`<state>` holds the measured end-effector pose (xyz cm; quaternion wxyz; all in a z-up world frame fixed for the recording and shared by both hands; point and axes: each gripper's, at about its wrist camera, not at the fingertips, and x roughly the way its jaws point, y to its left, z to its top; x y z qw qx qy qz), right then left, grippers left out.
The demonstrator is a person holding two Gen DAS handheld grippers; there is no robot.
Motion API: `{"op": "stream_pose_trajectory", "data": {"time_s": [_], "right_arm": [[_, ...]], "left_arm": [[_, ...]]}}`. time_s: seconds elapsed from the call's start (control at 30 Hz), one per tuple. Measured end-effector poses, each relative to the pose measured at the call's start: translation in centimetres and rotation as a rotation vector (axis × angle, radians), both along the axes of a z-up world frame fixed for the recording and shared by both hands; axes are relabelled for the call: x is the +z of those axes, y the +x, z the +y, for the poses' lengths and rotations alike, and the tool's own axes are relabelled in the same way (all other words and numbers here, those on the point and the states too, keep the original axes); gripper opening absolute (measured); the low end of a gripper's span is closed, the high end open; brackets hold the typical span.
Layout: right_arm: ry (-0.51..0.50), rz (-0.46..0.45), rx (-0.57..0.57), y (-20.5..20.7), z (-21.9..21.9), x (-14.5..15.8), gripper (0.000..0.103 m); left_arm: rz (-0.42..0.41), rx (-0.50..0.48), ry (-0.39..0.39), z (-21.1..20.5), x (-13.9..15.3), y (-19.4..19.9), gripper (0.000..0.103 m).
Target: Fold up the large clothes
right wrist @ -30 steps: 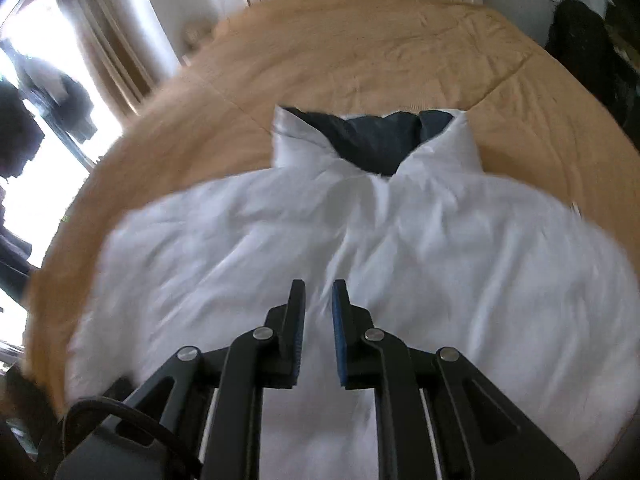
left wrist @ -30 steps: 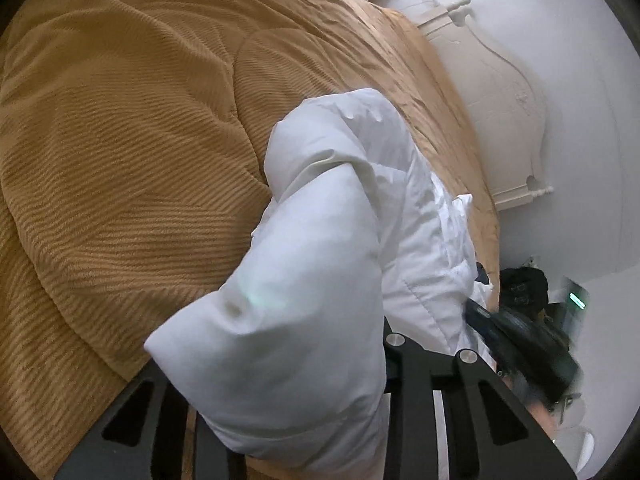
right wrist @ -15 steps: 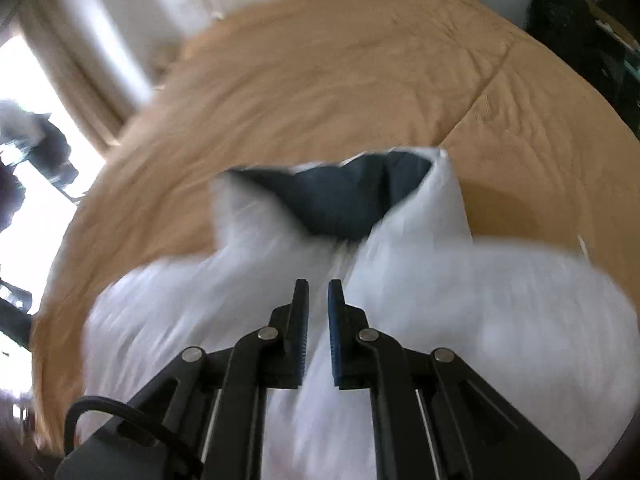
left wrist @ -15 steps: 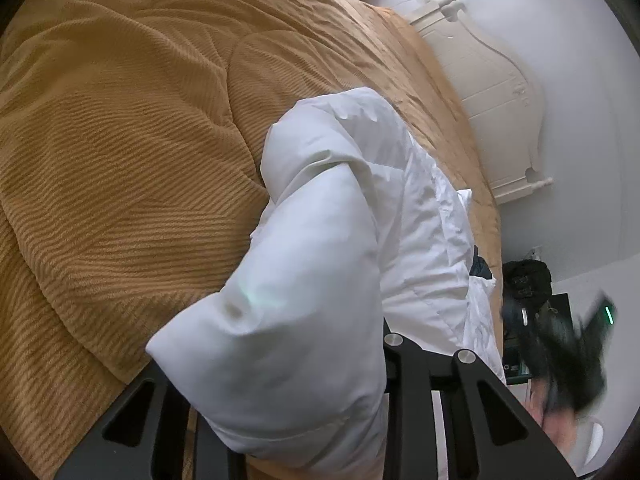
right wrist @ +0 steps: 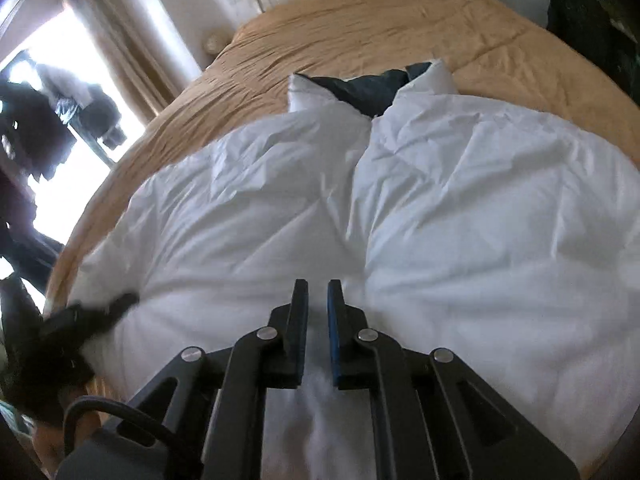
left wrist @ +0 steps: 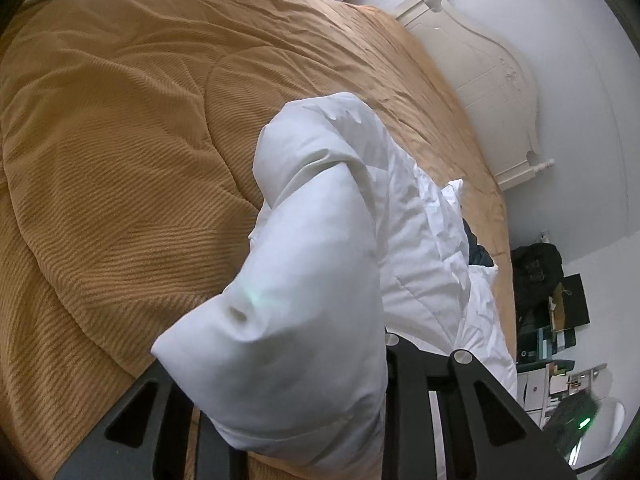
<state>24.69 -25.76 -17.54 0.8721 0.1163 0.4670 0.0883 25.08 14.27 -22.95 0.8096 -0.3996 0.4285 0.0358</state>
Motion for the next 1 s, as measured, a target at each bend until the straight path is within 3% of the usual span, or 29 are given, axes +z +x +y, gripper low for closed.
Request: {"op": "stream_pose_trajectory", "data": {"time_s": [0.2,0.37,0.47,0.67,0.73,0.87,0.93,1.0], "right_arm": [[-0.044,0.001,-0.017,0.4,0.3,-4.1,0.006],[-0.062,-0.011,-0.039,-0.3,0.7,-3.4,0.007],[0.012,-0.065,-0.05,-2.0,0.1,-1.4,0.011],[0.036,0.01,-0.082,-0.9,0.2,-5.1,0.009],[0.03,0.035,-0.078,-0.3,0.2,-4.0,0.01],[0.07,-0.031,-0.082,1.4,-0.9,-0.4,0.01],[0.028,0.058,-0.075,3.8,-0.8,-2.0,0.01],[0.017,0.133,-0.045,5.1,-0.5,-4.7,0.007]], "left_arm": [[0.01,-0.052,0.08,-1.1,1.6,0.5,0.026],[-0.008,-0.107,0.154,-1.9,4.2,0.8,0.025],[-0.025,-0.16,0.2,-2.8,5.4,1.1,0.025],[-0.047,-0.245,0.337,-5.5,7.3,0.9,0.025],[-0.056,-0.245,0.331,-5.1,7.6,0.9,0.025],[-0.035,-0.228,0.298,-4.1,7.1,0.8,0.025],[-0.019,-0.232,0.257,-3.9,6.7,0.8,0.025],[-0.013,-0.23,0.301,-4.5,6.7,1.0,0.025]]}}
